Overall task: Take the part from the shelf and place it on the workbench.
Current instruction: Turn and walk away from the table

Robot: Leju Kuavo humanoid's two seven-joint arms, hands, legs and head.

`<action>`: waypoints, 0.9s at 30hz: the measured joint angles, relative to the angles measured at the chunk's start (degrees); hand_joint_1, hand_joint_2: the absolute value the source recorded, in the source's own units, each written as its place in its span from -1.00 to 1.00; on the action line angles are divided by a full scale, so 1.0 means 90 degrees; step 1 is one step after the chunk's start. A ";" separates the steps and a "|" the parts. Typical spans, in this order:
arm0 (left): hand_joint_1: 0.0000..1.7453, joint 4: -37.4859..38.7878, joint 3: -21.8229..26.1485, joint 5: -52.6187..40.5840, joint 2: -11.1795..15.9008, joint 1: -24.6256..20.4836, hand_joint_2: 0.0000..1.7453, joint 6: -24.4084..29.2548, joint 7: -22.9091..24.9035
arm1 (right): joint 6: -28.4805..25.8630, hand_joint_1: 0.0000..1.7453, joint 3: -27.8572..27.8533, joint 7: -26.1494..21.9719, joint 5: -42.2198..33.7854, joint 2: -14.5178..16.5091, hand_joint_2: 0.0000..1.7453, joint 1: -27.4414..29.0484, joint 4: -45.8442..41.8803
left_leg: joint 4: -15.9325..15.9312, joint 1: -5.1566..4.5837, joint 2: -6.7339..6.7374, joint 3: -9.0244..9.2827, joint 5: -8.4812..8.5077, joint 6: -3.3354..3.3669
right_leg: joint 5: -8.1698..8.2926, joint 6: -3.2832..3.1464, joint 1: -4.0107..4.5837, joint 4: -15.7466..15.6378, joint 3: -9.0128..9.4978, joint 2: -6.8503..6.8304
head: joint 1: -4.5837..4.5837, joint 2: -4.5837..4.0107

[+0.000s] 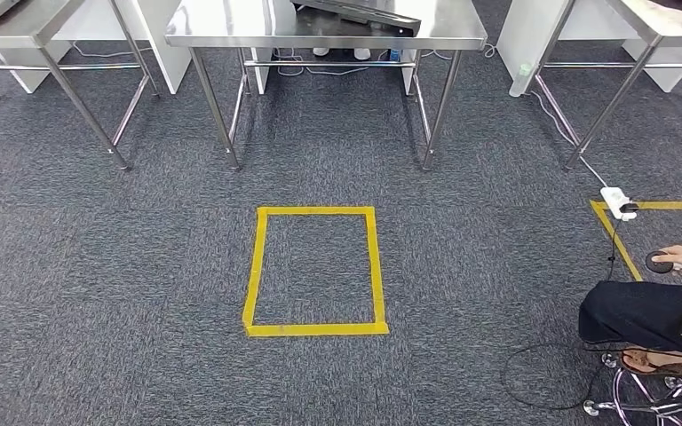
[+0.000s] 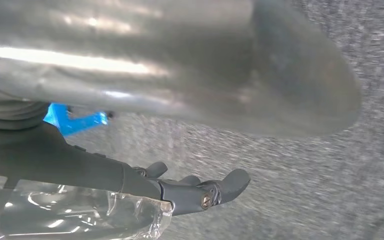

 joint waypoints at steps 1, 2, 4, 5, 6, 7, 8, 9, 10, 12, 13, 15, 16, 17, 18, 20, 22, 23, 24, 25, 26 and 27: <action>-1.00 0.0000 0.0000 0.0000 0.0005 -0.0001 -1.00 0.0002 0.0000 | 0.0008 -1.00 0.0000 -0.0010 0.0000 0.0002 -1.00 -0.0001 0.0000 | 0.0043 -0.0003 -0.0043 -0.0034 -0.0011 -0.0056 | 0.0036 -0.0050 0.0007 -0.0154 0.0066 0.0053 | -0.0007 0.0000; -1.00 0.0001 0.0001 0.0000 0.0008 0.0002 -1.00 0.0004 0.0000 | 0.0015 -1.00 0.0000 -0.0019 0.0000 0.0003 -1.00 -0.0003 0.0000 | 0.0063 -0.0004 -0.0083 -0.0058 -0.0013 -0.0106 | 0.0033 -0.0132 0.0038 -0.0165 0.0060 0.0047 | -0.0015 0.0000; -1.00 0.0002 0.0004 0.0000 0.0007 0.0024 -1.00 0.0008 0.0000 | 0.0026 -1.00 -0.0001 -0.0030 0.0000 -0.0002 -1.00 -0.0008 -0.0001 | 0.0076 0.0037 -0.0109 -0.0081 -0.0005 -0.0171 | 0.0058 -0.0279 0.0044 -0.0142 0.0051 -0.0056 | -0.0029 0.0000; -1.00 0.0004 0.0006 0.0000 0.0006 0.0036 -1.00 0.0011 -0.0001 | 0.0031 -1.00 -0.0002 -0.0034 0.0000 -0.0004 -1.00 -0.0015 -0.0001 | 0.0164 0.0055 -0.0049 -0.0123 -0.0073 -0.0192 | 0.0077 -0.0333 0.0044 -0.0138 0.0053 -0.0103 | -0.0031 0.0000; -1.00 0.0004 0.0007 0.0000 0.0006 0.0041 -1.00 0.0014 -0.0004 | 0.0035 -1.00 -0.0002 -0.0037 0.0000 -0.0005 -1.00 -0.0020 -0.0001 | 0.0375 0.0066 0.0044 -0.0218 -0.0226 -0.0209 | 0.0098 -0.0385 0.0043 -0.0141 0.0053 -0.0156 | -0.0038 0.0000; -1.00 0.0005 0.0007 0.0000 0.0007 0.0041 -1.00 0.0017 -0.0009 | 0.0037 -1.00 -0.0002 -0.0039 -0.0001 -0.0005 -1.00 -0.0021 0.0000 | 0.0721 0.0068 0.0153 -0.0372 -0.0453 -0.0220 | 0.0112 -0.0421 0.0062 -0.0141 0.0045 -0.0213 | -0.0044 0.0000; -1.00 0.0005 0.0006 0.0000 0.0006 0.0038 -1.00 0.0019 -0.0014 | 0.0038 -1.00 -0.0002 -0.0042 -0.0001 -0.0007 -1.00 -0.0012 0.0001 | 0.1158 0.0066 0.0231 -0.0567 -0.0704 -0.0231 | 0.0119 -0.0444 0.0087 -0.0139 0.0033 -0.0270 | -0.0051 0.0000; -1.00 0.0005 0.0005 0.0000 0.0004 0.0037 -1.00 0.0020 -0.0019 | 0.0040 -1.00 -0.0002 -0.0046 -0.0002 -0.0010 -1.00 -0.0001 0.0001 | 0.1585 0.0066 0.0270 -0.0755 -0.0906 -0.0240 | 0.0122 -0.0457 0.0112 -0.0137 0.0019 -0.0336 | -0.0055 0.0000; -1.00 0.0006 0.0006 0.0000 0.0002 0.0041 -1.00 0.0022 -0.0021 | 0.0041 -1.00 -0.0002 -0.0052 -0.0007 -0.0012 -1.00 0.0009 0.0002 | 0.1870 0.0066 0.0288 -0.0872 -0.0999 -0.0238 | 0.0122 -0.0459 0.0135 -0.0136 0.0006 -0.0403 | -0.0054 0.0000; -1.00 0.0007 0.0007 0.0000 -0.0001 0.0055 -1.00 0.0025 -0.0027 | 0.0044 -1.00 -0.0002 -0.0067 -0.0015 -0.0014 -1.00 0.0013 0.0002 | 0.1743 0.0059 0.0326 -0.0762 -0.0824 -0.0197 | 0.0118 -0.0461 0.0169 -0.0134 0.0004 -0.0525 | -0.0053 0.0000; -1.00 0.0007 0.0008 0.0000 0.0001 0.0059 -1.00 0.0027 -0.0031 | 0.0045 -1.00 -0.0003 -0.0075 -0.0019 -0.0013 -1.00 0.0007 0.0002 | 0.1349 0.0048 0.0383 -0.0540 -0.0612 -0.0154 | 0.0114 -0.0464 0.0180 -0.0134 0.0013 -0.0578 | -0.0053 0.0000; -1.00 0.0007 0.0008 -0.0001 0.0005 0.0047 -1.00 0.0030 -0.0039 | 0.0050 -1.00 -0.0004 -0.0089 -0.0020 -0.0010 -1.00 -0.0003 0.0002 | 0.0521 -0.0019 0.0628 -0.0097 -0.0320 -0.0058 | 0.0098 -0.0455 0.0219 -0.0132 0.0025 -0.0679 | -0.0052 0.0000; -1.00 0.0007 0.0007 -0.0002 0.0007 0.0037 -1.00 0.0032 -0.0042 | 0.0055 -1.00 -0.0004 -0.0095 -0.0020 -0.0009 -1.00 -0.0006 0.0001 | 0.0282 -0.0058 0.0714 0.0015 -0.0264 -0.0022 | 0.0090 -0.0443 0.0237 -0.0129 0.0023 -0.0729 | -0.0050 0.0000; -1.00 0.0007 0.0007 -0.0004 0.0008 0.0029 -1.00 0.0034 -0.0044 | 0.0061 -1.00 -0.0004 -0.0099 -0.0020 -0.0009 -1.00 -0.0007 0.0001 | 0.0194 -0.0096 0.0749 0.0040 -0.0268 0.0001 | 0.0086 -0.0427 0.0250 -0.0130 0.0020 -0.0783 | -0.0047 0.0000; -1.00 0.0007 0.0008 -0.0005 0.0008 0.0029 -1.00 0.0036 -0.0045 | 0.0066 -1.00 -0.0005 -0.0101 -0.0019 -0.0008 -1.00 -0.0009 0.0001 | 0.0178 -0.0117 0.0687 0.0021 -0.0255 0.0022 | 0.0086 -0.0405 0.0258 -0.0139 0.0023 -0.0841 | -0.0048 0.0000; -1.00 0.0007 0.0010 -0.0003 0.0004 0.0040 -1.00 0.0039 -0.0046 | 0.0073 -1.00 -0.0005 -0.0106 -0.0012 -0.0009 -1.00 -0.0014 0.0000 | 0.0090 -0.0104 0.0562 0.0044 -0.0195 0.0091 | 0.0036 -0.0355 0.0258 -0.0093 0.0015 -0.0815 | -0.0046 0.0000; -1.00 0.0007 0.0010 0.0000 -0.0004 0.0032 -1.00 0.0043 -0.0046 | 0.0091 -1.00 -0.0005 -0.0109 0.0009 -0.0012 -1.00 -0.0012 0.0001 | 0.0005 -0.0074 0.0442 0.0067 -0.0123 0.0168 | -0.0218 -0.0360 0.0245 0.0356 -0.0184 -0.0535 | -0.0033 0.0000; -1.00 0.0007 0.0011 0.0002 -0.0009 0.0025 -1.00 0.0047 -0.0046 | 0.0102 -1.00 -0.0005 -0.0107 0.0022 -0.0018 -1.00 -0.0007 0.0001 | -0.0002 -0.0082 0.0381 0.0052 -0.0108 0.0189 | -0.0404 -0.0386 0.0228 0.0762 -0.0372 -0.0386 | -0.0025 0.0000; -1.00 0.0007 0.0012 0.0005 -0.0008 0.0019 -1.00 0.0051 -0.0046 | 0.0114 -1.00 -0.0005 -0.0102 0.0036 -0.0024 -1.00 0.0002 0.0002 | 0.0001 -0.0084 0.0308 0.0032 -0.0096 0.0206 | -0.0582 -0.0406 0.0226 0.1202 -0.0592 -0.0307 | -0.0021 0.0000; -1.00 0.0008 0.0016 0.0007 -0.0010 0.0019 -1.00 0.0058 -0.0046 | 0.0121 -1.00 -0.0005 -0.0091 0.0053 -0.0032 -1.00 0.0011 0.0003 | 0.0003 -0.0087 0.0230 0.0018 -0.0087 0.0210 | -0.0684 -0.0399 0.0223 0.1530 -0.0757 -0.0275 | -0.0019 0.0000; -1.00 0.0008 0.0022 0.0009 -0.0013 0.0024 -1.00 0.0067 -0.0046 | 0.0126 -1.00 -0.0005 -0.0078 0.0074 -0.0038 -1.00 0.0017 0.0004 | 0.0007 -0.0090 0.0148 0.0010 -0.0080 0.0209 | -0.0689 -0.0366 0.0223 0.1659 -0.0826 -0.0259 | -0.0020 0.0000; -1.00 0.0010 0.0031 0.0010 -0.0018 0.0030 -1.00 0.0076 -0.0044 | 0.0132 -1.00 -0.0005 -0.0066 0.0095 -0.0042 -1.00 0.0019 0.0005 | 0.0012 -0.0090 0.0067 0.0008 -0.0073 0.0203 | -0.0583 -0.0311 0.0222 0.1521 -0.0762 -0.0241 | -0.0020 0.0000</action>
